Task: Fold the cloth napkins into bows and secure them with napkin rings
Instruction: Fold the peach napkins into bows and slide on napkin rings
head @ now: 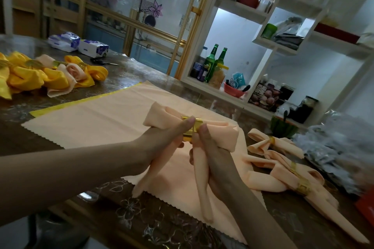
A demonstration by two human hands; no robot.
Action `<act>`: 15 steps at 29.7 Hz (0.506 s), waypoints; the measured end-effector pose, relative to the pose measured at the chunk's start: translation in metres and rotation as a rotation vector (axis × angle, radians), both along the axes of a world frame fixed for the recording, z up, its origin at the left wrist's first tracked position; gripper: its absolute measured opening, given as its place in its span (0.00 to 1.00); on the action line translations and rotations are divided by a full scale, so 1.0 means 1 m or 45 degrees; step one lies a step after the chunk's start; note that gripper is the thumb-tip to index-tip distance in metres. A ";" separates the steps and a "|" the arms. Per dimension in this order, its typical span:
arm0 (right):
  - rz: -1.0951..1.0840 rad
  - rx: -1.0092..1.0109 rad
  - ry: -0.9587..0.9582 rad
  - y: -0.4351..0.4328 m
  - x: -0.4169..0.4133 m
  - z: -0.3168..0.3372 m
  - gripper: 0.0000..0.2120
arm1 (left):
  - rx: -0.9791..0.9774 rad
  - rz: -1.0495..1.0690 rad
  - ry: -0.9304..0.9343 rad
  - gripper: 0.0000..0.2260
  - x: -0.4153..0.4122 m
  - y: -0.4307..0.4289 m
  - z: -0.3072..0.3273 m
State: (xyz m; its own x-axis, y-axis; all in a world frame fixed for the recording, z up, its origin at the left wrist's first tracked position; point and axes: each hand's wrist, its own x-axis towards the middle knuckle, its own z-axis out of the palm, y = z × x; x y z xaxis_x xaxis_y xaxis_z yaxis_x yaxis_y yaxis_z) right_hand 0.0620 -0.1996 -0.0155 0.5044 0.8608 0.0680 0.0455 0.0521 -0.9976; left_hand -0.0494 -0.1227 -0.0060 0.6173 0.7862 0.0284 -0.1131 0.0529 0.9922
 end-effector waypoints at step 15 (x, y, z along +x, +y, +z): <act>0.008 -0.326 -0.338 0.000 0.017 0.000 0.11 | -0.307 -0.089 -0.036 0.07 0.005 0.022 -0.015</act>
